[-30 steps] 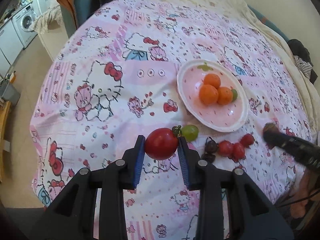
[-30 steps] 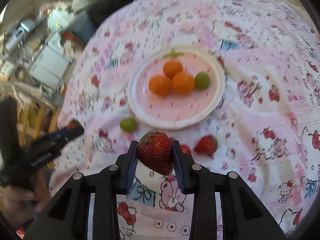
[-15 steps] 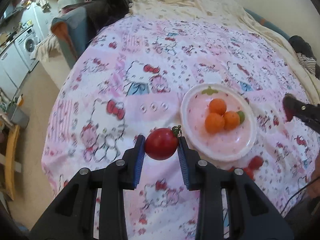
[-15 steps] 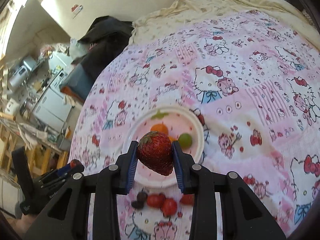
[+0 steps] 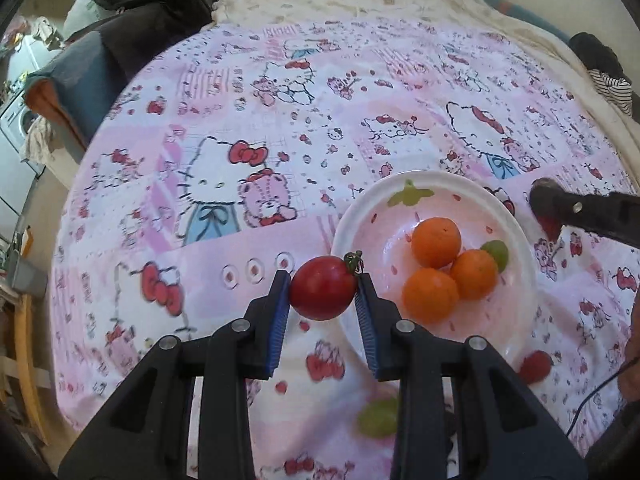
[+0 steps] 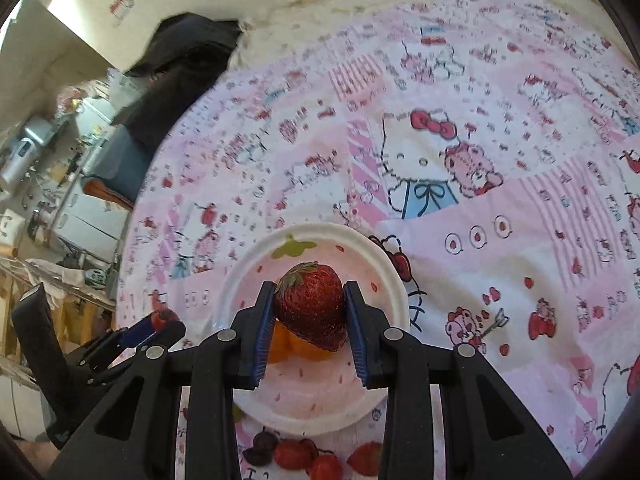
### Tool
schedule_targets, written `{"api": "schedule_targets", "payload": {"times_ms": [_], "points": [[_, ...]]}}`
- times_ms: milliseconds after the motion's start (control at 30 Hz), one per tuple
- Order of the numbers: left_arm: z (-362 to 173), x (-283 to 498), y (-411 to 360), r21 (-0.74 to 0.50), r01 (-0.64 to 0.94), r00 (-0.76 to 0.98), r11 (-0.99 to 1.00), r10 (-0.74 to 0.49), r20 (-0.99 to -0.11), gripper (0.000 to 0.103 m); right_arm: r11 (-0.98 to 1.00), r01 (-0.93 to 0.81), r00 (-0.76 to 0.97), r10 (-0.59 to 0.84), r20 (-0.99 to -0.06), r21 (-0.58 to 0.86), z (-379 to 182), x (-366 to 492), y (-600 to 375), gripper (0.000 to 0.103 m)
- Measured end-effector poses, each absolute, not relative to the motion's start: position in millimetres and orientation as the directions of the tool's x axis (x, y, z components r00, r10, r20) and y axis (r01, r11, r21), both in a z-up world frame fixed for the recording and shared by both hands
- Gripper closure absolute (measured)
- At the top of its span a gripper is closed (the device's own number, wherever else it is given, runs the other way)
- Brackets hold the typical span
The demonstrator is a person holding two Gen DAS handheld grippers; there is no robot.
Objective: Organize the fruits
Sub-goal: 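Carry the tomato and strawberry over the pink plate and open both tools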
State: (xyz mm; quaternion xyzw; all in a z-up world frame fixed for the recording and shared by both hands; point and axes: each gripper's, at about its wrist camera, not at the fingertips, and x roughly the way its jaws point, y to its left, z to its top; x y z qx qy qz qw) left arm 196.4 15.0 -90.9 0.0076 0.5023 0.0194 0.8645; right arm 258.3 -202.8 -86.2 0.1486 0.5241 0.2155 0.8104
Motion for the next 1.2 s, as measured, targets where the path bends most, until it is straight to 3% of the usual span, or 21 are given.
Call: {"api": "schedule_targets", "payload": {"times_ms": [367,1100,1167,1200], "points": [[-111.1,215.2,-0.3,0.08,0.031,0.506,0.996,0.053,-0.861,0.074,0.872,-0.159,0.285,0.49,-0.824,0.463,-117.9,267.5,-184.1,0.068],[-122.5,215.9,-5.9,0.031,0.043,0.462,0.999,0.007,-0.887,0.073,0.885,-0.126,0.258,0.466,-0.846,0.449,-131.7,271.2,-188.6,0.065],[-122.6,215.7,-5.7,0.02,0.042,0.459,0.999,-0.002,-0.888,0.066,0.883,-0.123,0.259,0.469,-0.845,0.452,-131.1,271.0,-189.4,0.057],[-122.5,215.4,-5.8,0.017,0.039,0.457,0.999,-0.003,-0.889,0.062,0.88,-0.12,0.264,0.474,-0.84,0.459,-130.1,270.7,-190.2,0.047]]}}
